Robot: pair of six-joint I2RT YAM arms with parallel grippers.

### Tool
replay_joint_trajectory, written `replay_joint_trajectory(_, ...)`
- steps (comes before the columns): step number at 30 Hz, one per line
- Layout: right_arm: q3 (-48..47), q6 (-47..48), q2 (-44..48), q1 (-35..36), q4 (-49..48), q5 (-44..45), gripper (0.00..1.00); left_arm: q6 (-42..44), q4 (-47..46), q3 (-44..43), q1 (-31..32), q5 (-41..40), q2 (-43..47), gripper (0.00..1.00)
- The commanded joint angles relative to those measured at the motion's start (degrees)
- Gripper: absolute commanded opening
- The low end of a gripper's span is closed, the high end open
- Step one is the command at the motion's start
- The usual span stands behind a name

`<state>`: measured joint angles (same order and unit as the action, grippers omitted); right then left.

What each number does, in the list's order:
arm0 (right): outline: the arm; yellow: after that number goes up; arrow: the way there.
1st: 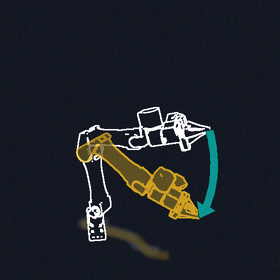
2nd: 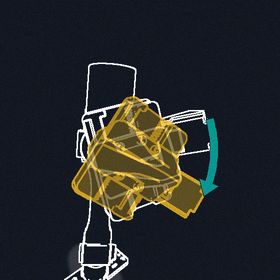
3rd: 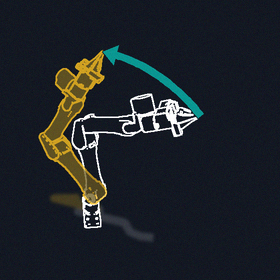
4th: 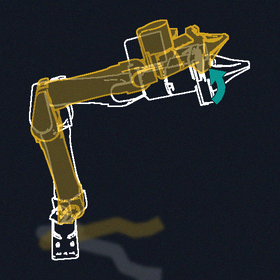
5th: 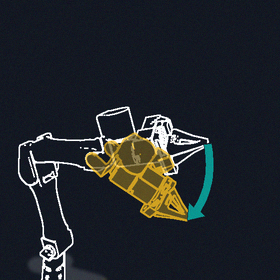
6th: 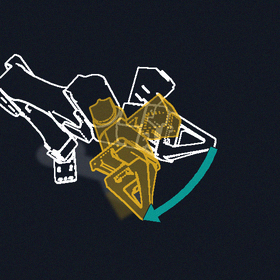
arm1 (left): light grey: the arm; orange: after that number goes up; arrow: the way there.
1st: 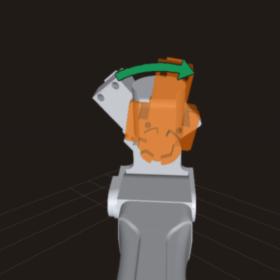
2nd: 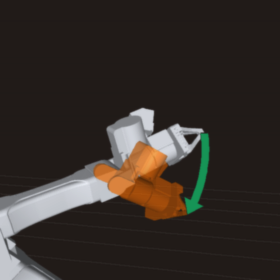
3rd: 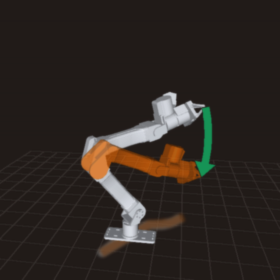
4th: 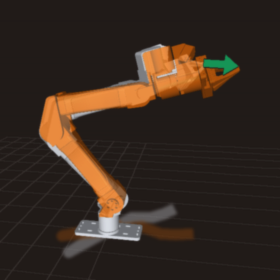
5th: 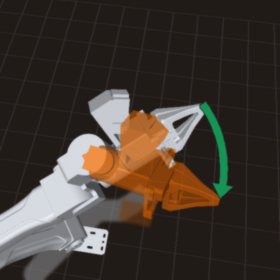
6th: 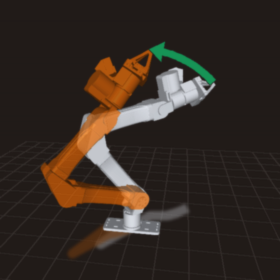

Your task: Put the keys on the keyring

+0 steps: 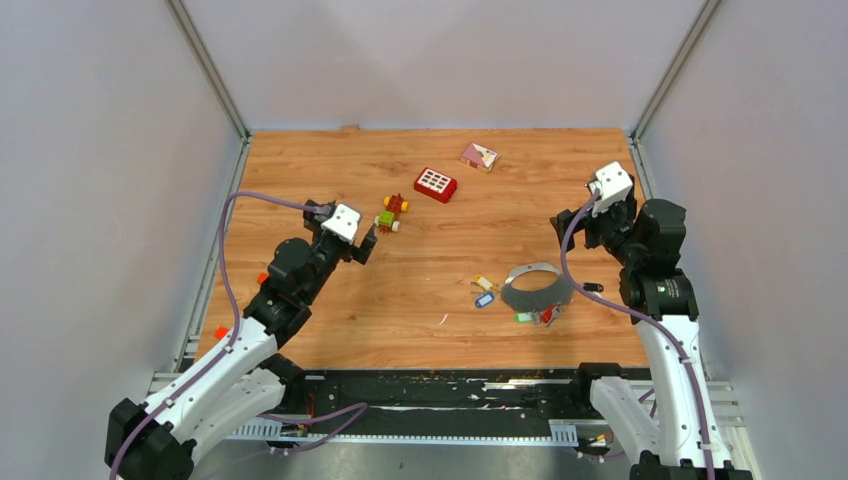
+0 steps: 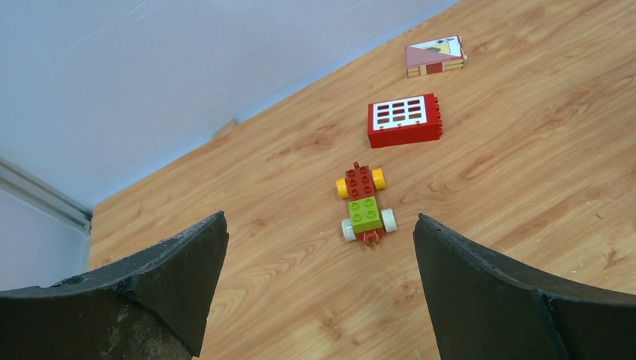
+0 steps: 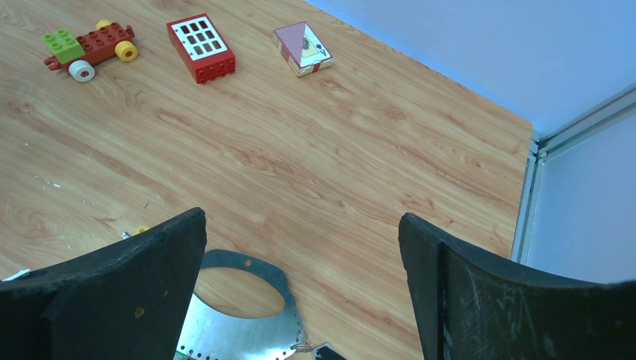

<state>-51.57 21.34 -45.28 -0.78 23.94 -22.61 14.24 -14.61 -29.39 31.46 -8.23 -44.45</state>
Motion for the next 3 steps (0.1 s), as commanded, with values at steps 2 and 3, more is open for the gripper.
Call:
replay_joint_trajectory(2, -0.63, 0.25, 0.55, 0.34, -0.48, -0.33, 1.00, -0.35, -1.82, -0.02, -0.17, -0.25, 0.74, 1.00)
replay_joint_trajectory(3, -0.73, 0.23, 0.50, 0.30, -0.38, -0.22, 1.00, -0.35, -1.82, 0.02, -0.17, -0.13, 0.62, 1.00)
